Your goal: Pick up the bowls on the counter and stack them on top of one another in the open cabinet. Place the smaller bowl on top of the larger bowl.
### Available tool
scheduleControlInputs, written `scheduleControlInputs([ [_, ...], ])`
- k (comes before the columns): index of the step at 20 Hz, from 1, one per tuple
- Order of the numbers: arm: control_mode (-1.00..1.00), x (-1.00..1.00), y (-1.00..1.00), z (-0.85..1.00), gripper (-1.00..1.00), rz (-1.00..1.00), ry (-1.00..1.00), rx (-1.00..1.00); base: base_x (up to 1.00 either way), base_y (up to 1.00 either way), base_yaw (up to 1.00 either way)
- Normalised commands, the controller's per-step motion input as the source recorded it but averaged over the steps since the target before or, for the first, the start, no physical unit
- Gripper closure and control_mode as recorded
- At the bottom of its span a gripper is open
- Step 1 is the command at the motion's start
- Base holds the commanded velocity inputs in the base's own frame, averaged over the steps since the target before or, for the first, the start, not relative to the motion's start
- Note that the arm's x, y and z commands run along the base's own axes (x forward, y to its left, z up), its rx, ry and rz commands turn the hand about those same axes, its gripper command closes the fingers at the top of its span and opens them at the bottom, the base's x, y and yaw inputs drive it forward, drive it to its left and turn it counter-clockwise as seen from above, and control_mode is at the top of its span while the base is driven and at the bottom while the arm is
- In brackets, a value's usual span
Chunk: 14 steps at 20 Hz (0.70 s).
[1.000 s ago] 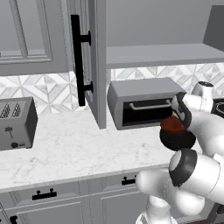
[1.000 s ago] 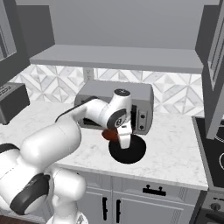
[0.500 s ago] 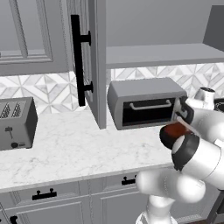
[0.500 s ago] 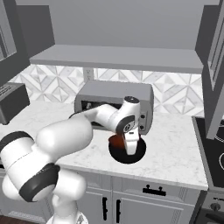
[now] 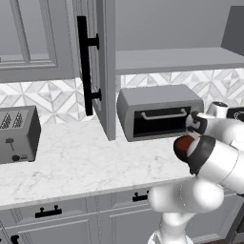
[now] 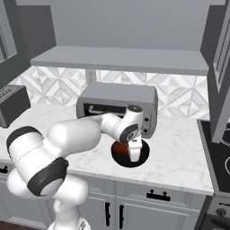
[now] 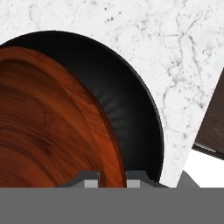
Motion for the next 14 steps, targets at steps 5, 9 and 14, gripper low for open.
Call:
scheduleControlInputs([
  [5,-1.00,0.12,-0.01,-0.11,-1.00,0.00,-0.02,0.00,0.00,0.00,0.00],
  [9,-1.00,0.26,-0.08,0.02,-1.00,0.00,0.00,0.02,0.00,0.00,0.00],
  [14,-1.00,0.03,-0.10,0.71,-1.00,0.00,0.00,0.09,0.00,0.00,0.00],
])
